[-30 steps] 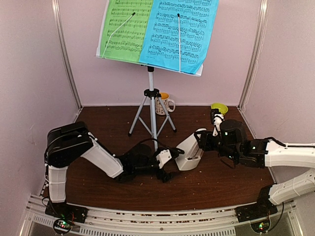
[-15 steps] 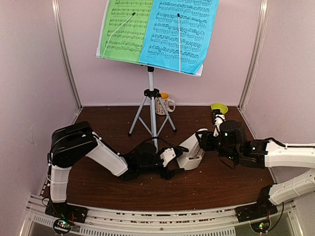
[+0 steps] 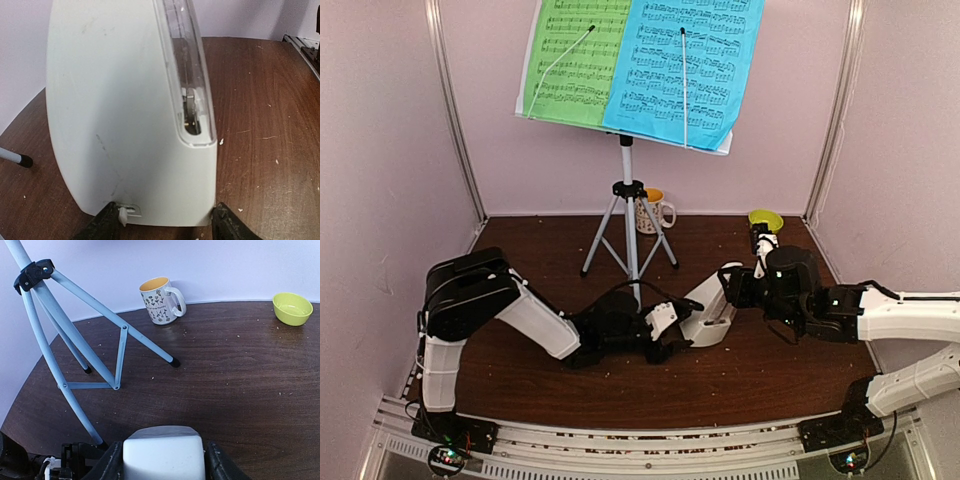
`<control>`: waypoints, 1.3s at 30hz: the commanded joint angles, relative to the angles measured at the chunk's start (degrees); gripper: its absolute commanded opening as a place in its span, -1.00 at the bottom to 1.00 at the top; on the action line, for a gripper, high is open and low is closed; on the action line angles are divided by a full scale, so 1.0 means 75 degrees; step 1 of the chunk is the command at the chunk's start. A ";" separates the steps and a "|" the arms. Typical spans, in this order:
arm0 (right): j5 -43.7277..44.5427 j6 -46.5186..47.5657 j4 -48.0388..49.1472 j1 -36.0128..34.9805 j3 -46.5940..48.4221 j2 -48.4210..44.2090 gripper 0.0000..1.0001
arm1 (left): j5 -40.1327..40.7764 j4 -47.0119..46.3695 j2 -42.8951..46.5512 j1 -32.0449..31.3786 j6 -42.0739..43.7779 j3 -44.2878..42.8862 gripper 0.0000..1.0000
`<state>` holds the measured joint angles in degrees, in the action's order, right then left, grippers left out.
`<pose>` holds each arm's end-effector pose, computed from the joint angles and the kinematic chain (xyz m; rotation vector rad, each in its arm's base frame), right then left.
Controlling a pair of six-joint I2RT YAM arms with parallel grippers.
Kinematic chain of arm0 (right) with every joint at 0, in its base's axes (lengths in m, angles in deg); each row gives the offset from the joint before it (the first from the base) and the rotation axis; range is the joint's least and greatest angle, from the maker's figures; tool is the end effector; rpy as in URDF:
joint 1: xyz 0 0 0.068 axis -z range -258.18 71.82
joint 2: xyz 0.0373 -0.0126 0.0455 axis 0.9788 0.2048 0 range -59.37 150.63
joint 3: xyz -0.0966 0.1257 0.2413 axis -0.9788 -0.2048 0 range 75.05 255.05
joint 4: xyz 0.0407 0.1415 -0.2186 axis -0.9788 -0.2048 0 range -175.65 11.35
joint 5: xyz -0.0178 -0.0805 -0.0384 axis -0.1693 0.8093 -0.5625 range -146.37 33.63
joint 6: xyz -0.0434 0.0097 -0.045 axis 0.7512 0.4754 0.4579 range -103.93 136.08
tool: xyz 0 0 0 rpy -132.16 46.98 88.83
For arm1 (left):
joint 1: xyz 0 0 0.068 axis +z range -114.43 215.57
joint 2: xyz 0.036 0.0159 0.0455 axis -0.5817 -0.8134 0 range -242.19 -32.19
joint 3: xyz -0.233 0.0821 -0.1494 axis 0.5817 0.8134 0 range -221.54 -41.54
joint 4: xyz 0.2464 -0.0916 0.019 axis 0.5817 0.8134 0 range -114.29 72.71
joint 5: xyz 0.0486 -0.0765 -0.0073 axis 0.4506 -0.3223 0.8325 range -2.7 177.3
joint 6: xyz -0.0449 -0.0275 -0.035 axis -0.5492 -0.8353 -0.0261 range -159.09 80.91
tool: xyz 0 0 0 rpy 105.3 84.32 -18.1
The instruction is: Set up the instrument practice props
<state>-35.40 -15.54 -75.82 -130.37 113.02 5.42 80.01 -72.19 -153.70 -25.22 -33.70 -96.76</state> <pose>0.1716 0.1927 0.2607 -0.1203 2.0045 0.5903 0.2078 -0.3842 0.1117 1.1477 1.5957 -0.7691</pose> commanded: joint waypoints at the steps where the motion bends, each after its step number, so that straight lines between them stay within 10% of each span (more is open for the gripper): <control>1: 0.0274 -0.0220 0.0868 -0.0054 0.0071 -0.0391 -1.00 | 0.0132 -0.0277 -0.0123 0.0044 -0.0085 -0.0094 0.29; 8: 0.0283 -0.0193 0.0503 -0.0151 0.0367 -0.0320 -0.63 | 0.0523 -0.0908 0.0331 0.0126 -0.0170 0.0531 0.86; 19: 0.0078 -0.0407 0.0243 -0.0517 0.0846 -0.0306 0.71 | 0.0673 -0.1031 0.1080 0.0286 -0.0275 0.1068 0.95; 23: -0.0087 -0.0342 0.0286 -0.0508 0.0767 -0.0677 0.91 | 0.0523 -0.0955 0.1415 0.0290 -0.0344 0.1229 0.95; 30: -0.1152 -0.0331 0.0042 0.1100 -0.0452 -0.1617 0.75 | 0.0627 0.0045 0.2094 0.0290 -0.0351 0.1387 0.83; 39: -0.3107 0.0057 0.1385 0.2507 -0.1466 -0.0034 0.05 | 0.0808 0.2187 0.2230 0.0301 -0.0074 0.0523 0.19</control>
<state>-50.39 -16.31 -72.41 -113.12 104.06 0.51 84.99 -63.60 -137.73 -23.28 -35.62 -88.19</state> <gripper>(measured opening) 0.590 0.641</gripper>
